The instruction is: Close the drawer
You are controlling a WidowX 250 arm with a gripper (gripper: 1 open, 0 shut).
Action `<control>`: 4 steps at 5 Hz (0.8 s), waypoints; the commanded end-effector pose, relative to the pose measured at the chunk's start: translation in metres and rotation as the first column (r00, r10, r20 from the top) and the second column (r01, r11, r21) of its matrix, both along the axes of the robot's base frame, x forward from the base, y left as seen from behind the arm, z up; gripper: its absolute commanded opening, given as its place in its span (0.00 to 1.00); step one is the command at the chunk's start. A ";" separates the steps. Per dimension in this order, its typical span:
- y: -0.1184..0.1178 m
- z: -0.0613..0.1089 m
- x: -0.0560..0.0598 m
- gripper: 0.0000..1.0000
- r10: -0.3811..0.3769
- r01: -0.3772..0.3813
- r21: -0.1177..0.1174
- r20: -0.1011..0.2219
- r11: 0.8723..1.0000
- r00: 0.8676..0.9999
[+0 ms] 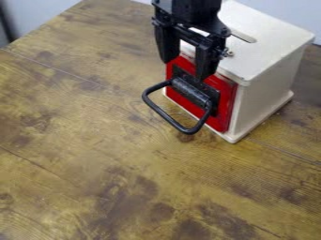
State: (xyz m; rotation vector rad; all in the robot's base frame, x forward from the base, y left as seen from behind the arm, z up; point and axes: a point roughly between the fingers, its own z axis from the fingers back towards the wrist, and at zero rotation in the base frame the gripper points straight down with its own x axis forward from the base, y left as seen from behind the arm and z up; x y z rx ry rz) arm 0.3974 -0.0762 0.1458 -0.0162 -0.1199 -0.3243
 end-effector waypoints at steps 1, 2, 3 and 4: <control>-0.016 0.020 0.008 1.00 -0.017 0.019 -0.022 0.065 1.000 0.998; -0.017 0.012 0.011 1.00 0.022 -0.021 -0.024 0.042 0.999 0.999; -0.013 0.014 0.011 1.00 0.072 -0.071 -0.017 0.052 0.997 0.996; -0.008 0.011 0.009 1.00 0.117 -0.117 -0.015 0.063 0.993 0.991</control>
